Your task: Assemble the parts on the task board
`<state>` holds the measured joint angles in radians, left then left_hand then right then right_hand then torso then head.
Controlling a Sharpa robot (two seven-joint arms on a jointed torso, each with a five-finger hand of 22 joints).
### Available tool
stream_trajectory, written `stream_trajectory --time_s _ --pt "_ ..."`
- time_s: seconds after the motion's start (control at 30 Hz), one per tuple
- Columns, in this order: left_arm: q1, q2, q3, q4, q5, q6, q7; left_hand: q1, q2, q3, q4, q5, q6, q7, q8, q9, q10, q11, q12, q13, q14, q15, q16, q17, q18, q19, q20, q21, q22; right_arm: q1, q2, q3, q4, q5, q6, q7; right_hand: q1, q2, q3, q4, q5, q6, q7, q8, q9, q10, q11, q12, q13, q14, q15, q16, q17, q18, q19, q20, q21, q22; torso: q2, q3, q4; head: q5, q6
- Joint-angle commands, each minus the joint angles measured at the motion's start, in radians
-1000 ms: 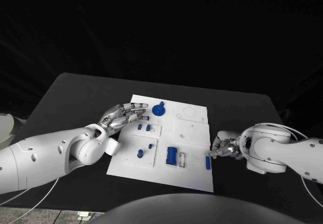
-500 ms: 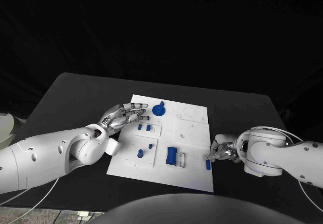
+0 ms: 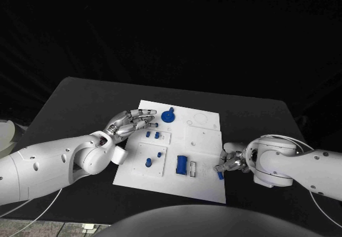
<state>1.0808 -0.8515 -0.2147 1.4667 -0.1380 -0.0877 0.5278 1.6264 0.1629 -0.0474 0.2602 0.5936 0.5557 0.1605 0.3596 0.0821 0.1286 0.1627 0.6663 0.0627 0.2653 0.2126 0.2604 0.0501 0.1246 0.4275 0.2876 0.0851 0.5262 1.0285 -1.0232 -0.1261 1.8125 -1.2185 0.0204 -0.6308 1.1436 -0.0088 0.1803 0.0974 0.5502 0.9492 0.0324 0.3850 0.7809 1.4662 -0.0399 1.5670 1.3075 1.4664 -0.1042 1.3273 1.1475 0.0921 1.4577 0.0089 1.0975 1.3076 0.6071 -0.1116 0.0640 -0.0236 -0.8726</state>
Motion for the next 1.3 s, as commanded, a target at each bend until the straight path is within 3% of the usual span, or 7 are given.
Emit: stream_trajectory --time_s 0.03,0.23,0.53,0.73,0.93,1.13,1.3 --pt "-0.001 0.003 0.001 0.000 0.000 0.019 0.004 0.010 0.001 0.005 -0.002 0.003 -0.001 0.008 -0.003 -0.002 0.002 0.004 0.000 0.001 -0.001 0.005 0.003 0.001 -0.005 0.006 0.003 0.000 -0.001 -0.011 0.007 -0.007 -0.009 -0.001 0.009 -0.007 0.058 0.007 0.052 -0.052 0.024 -0.006 -0.008 -0.003 -0.001 0.105 -0.009 0.004 0.263 0.037 -0.006 -0.006 -0.001 -0.002 0.000 -0.007 -0.006 0.144 0.000 -0.0002 0.0006 0.001 0.000" --pt "-0.002 0.003 0.001 0.000 0.000 0.020 0.003 0.010 0.001 0.005 -0.002 0.003 -0.001 0.008 -0.003 -0.002 0.002 0.004 0.000 0.001 -0.001 0.005 0.003 0.001 -0.005 0.006 0.003 0.000 -0.001 -0.014 0.010 -0.007 -0.010 -0.001 -0.014 -0.005 0.072 -0.005 0.120 -0.095 0.052 -0.006 -0.002 0.005 0.007 0.105 -0.005 0.004 0.263 0.038 -0.002 -0.003 0.003 -0.003 0.001 -0.006 -0.003 0.145 0.001 0.0000 -0.0004 0.003 0.000" --pt "-0.004 0.004 0.001 -0.001 0.000 0.022 0.004 0.011 0.001 0.007 -0.003 0.004 -0.002 0.008 -0.004 -0.002 0.001 0.005 -0.001 0.001 -0.002 0.006 0.003 0.001 -0.005 0.006 0.002 0.000 -0.001 -0.012 0.006 -0.007 0.006 0.055 -0.085 0.002 0.049 -0.016 0.159 -0.110 0.060 0.000 -0.002 0.016 0.016 0.105 -0.004 0.004 0.263 0.040 -0.001 0.005 0.014 -0.006 0.006 -0.004 0.012 0.149 0.000 0.0009 0.0015 0.004 0.000" --pt "-0.006 0.005 0.001 -0.001 0.000 0.021 0.003 0.011 0.001 0.008 -0.004 0.004 -0.002 0.008 -0.004 -0.002 0.001 0.005 -0.001 0.001 -0.002 0.006 0.003 0.001 -0.005 0.006 0.002 0.000 -0.002 0.013 0.006 -0.005 0.013 0.318 -0.134 0.010 0.012 -0.017 0.179 -0.100 0.045 0.006 -0.005 0.021 0.019 0.105 -0.007 0.004 0.263 0.045 -0.003 0.018 0.031 -0.009 0.012 -0.006 0.033 0.154 0.000 0.0001 0.0023 0.004 0.000" --pt "-0.006 0.006 0.001 0.000 0.000 0.021 0.001 0.012 0.001 0.009 -0.005 0.005 -0.002 0.008 -0.005 -0.002 0.001 0.006 -0.001 0.001 -0.002 0.006 0.003 0.001 -0.005 0.006 0.002 0.000 -0.002 0.022 0.022 -0.005 0.008 0.521 -0.162 0.015 -0.005 -0.016 0.187 -0.094 0.033 0.005 -0.006 0.020 0.019 0.105 -0.007 0.004 0.263 0.044 -0.004 0.015 0.024 -0.009 0.012 -0.006 0.032 0.154 0.001 0.0000 0.0021 0.008 0.000" --pt "-0.006 0.009 0.001 0.000 0.000 0.021 -0.001 0.012 0.000 0.010 -0.005 0.005 -0.002 0.008 -0.005 -0.002 0.002 0.006 0.000 0.001 -0.001 0.006 0.004 0.001 -0.005 0.006 0.002 0.000 -0.002 0.024 0.045 -0.005 -0.005 0.596 -0.168 0.016 -0.034 -0.014 0.193 -0.081 -0.030 -0.001 -0.005 0.018 0.018 0.105 -0.006 0.004 0.263 0.036 -0.002 -0.005 -0.006 -0.003 0.001 -0.005 -0.001 0.144 0.001 -0.0017 -0.0002 0.007 0.000" --pt "-0.006 0.012 0.001 -0.001 0.000 0.023 -0.001 0.012 0.000 0.010 -0.005 0.005 -0.002 0.008 -0.005 -0.002 0.002 0.006 0.000 0.001 -0.001 0.006 0.004 0.001 -0.005 0.006 0.002 0.000 -0.002 0.023 0.068 -0.005 -0.020 0.611 -0.164 0.017 -0.043 -0.014 0.195 -0.079 -0.057 -0.005 -0.004 0.016 0.017 0.105 -0.005 0.004 0.263 0.033 -0.002 -0.013 -0.018 -0.001 -0.003 -0.004 -0.014 0.141 0.001 -0.0008 0.0003 0.006 0.000"
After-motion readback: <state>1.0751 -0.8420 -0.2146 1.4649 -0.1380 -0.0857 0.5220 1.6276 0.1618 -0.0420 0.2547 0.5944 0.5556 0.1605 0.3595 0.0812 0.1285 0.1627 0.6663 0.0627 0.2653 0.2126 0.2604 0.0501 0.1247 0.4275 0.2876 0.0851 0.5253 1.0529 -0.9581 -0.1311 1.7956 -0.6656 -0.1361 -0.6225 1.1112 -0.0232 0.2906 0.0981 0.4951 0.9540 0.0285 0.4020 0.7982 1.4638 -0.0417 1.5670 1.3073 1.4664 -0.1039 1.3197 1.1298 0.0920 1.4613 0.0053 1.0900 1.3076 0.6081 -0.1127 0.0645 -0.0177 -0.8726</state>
